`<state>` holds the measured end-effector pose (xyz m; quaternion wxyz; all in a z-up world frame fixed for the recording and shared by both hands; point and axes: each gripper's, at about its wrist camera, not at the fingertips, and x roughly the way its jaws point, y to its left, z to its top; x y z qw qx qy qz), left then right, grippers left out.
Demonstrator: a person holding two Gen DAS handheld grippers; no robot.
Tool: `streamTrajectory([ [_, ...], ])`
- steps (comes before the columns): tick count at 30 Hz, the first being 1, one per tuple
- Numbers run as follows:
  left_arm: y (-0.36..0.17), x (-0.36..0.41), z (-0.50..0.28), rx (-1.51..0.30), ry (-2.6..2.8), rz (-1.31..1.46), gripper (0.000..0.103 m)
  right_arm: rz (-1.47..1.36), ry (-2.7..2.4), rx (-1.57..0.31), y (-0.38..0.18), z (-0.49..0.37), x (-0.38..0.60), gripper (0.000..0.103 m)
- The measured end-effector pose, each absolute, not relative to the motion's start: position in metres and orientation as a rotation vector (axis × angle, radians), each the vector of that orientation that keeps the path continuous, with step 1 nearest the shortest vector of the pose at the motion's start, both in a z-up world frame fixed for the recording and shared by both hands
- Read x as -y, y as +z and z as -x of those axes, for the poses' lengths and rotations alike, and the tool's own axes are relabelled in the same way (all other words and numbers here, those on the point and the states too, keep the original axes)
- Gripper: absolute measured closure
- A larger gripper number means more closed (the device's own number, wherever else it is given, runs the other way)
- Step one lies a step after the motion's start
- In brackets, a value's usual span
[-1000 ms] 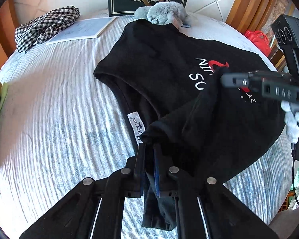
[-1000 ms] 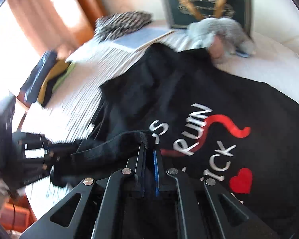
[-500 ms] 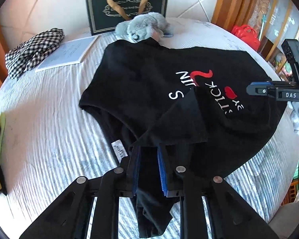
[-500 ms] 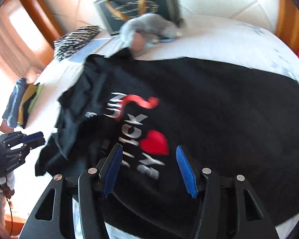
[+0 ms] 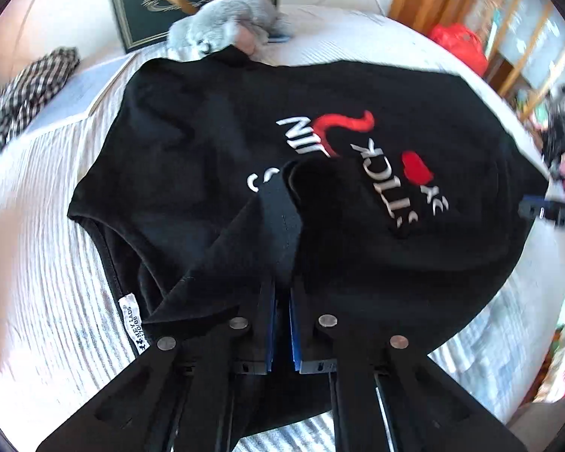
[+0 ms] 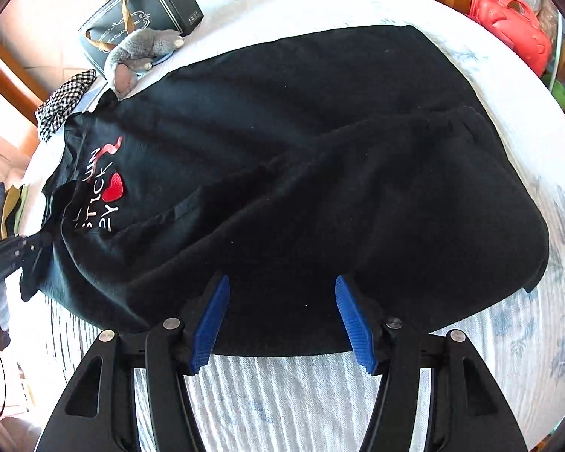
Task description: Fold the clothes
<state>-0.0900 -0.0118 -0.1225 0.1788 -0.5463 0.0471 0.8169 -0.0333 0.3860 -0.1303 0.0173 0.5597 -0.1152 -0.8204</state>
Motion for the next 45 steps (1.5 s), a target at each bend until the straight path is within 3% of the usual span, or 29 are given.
streamTrajectory([
  [5, -0.100, 0.036, 0.120, 0.007, 2.457, 1.530, 0.096, -1.687, -2.519, 0.422, -0.133, 0.032, -0.389, 0.031],
  [7, -0.096, 0.052, 0.138, 0.118, 2.474, 1.577, 0.084, -1.686, -2.486, 0.418, -0.134, 0.034, -0.387, 0.027],
  [9, -0.092, 0.061, 0.151, 0.118, 2.526, 1.599, 0.063, -1.685, -2.454, 0.415, -0.135, 0.035, -0.385, 0.018],
  [11, -0.091, 0.068, 0.163, 0.092, 2.553, 1.631, 0.053, -1.683, -2.421, 0.410, -0.136, 0.037, -0.384, 0.006],
  [13, -0.085, 0.072, 0.169, 0.070, 2.546, 1.630, 0.038, -1.714, -2.386, 0.372, -0.134, 0.041, -0.378, 0.006],
  [14, -0.082, 0.075, 0.172, 0.068, 2.534, 1.618, 0.024, -1.691, -2.419, 0.360, -0.126, 0.043, -0.383, 0.006],
  [15, -0.078, 0.077, 0.176, 0.051, 2.531, 1.612, 0.022, -1.668, -2.451, 0.347, -0.119, 0.045, -0.388, 0.006],
  [24, -0.084, 0.068, 0.249, -0.008, 2.508, 1.621, 0.022, -1.586, -2.735, 0.297, -0.061, 0.124, -0.490, 0.007],
  [26, -0.088, 0.064, 0.261, -0.030, 2.499, 1.626, 0.022, -1.619, -2.746, 0.290, -0.061, 0.150, -0.510, 0.029],
  [27, -0.091, 0.062, 0.267, -0.041, 2.494, 1.628, 0.022, -1.643, -2.745, 0.275, -0.063, 0.163, -0.516, 0.031],
  [32, -0.102, 0.052, 0.298, -0.096, 2.471, 1.639, 0.022, -1.703, -2.711, 0.187, -0.078, 0.213, -0.531, 0.031],
  [36, -0.112, 0.045, 0.323, -0.140, 2.451, 1.647, 0.022, -1.730, -2.699, 0.122, -0.092, 0.231, -0.533, 0.019],
  [45, -0.114, 0.055, 0.330, -0.292, 2.469, 1.596, 0.020, -1.737, -2.675, 0.102, -0.112, 0.241, -0.533, 0.014],
])
